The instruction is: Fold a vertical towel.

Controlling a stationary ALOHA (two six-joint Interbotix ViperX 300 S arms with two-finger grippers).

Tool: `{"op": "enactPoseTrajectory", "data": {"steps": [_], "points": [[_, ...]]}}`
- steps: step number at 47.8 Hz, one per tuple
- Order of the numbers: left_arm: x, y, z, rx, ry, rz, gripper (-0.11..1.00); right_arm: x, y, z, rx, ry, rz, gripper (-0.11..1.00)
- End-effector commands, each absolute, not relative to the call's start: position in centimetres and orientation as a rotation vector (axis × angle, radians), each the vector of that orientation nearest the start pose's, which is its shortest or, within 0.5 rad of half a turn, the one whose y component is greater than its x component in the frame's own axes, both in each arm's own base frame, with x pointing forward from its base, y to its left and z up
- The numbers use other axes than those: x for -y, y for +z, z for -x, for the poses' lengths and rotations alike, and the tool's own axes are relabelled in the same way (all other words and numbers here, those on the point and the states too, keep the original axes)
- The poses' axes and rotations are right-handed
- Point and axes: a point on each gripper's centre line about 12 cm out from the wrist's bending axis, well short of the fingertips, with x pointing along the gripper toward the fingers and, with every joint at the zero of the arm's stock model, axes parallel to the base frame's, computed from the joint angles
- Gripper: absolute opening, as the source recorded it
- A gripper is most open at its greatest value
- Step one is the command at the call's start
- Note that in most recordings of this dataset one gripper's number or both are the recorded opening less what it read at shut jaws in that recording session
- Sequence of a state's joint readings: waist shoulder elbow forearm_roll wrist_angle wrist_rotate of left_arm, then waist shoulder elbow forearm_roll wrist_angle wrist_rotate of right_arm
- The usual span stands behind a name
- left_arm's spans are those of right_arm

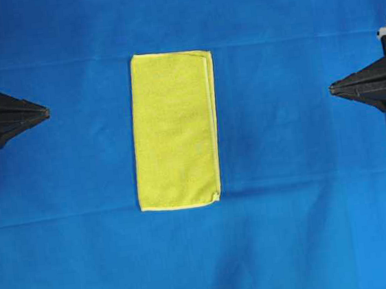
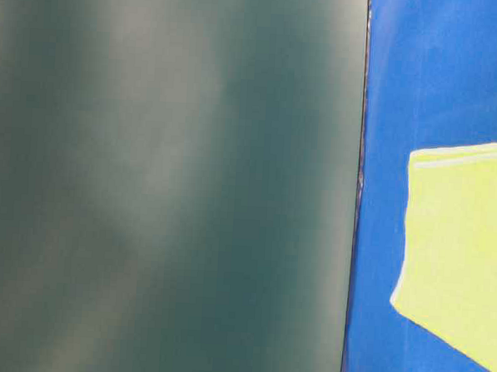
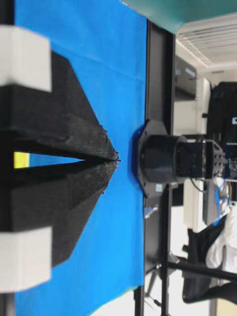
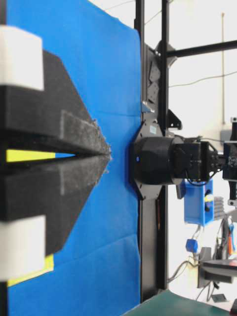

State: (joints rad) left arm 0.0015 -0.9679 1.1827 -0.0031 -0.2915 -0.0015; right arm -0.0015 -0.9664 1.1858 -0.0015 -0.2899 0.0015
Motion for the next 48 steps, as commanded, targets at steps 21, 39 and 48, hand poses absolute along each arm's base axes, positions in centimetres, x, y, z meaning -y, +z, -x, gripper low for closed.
{"op": "enactPoseTrajectory", "data": {"steps": [21, 39, 48], "points": [[-2.6, 25.9, -23.0, -0.118, 0.125, 0.133, 0.0, 4.0, 26.8, -25.4, -0.178, -0.171, -0.127, 0.0], [-7.1, 20.1, -26.9, -0.309, 0.287, 0.161, 0.18, 9.5, 20.8, -30.4, -0.471, -0.323, -0.17, 0.04], [-9.3, 17.1, -29.0, -0.375, 0.342, 0.17, 0.73, 12.4, 17.6, -31.8, -0.564, -0.386, -0.189, 0.56]]}}
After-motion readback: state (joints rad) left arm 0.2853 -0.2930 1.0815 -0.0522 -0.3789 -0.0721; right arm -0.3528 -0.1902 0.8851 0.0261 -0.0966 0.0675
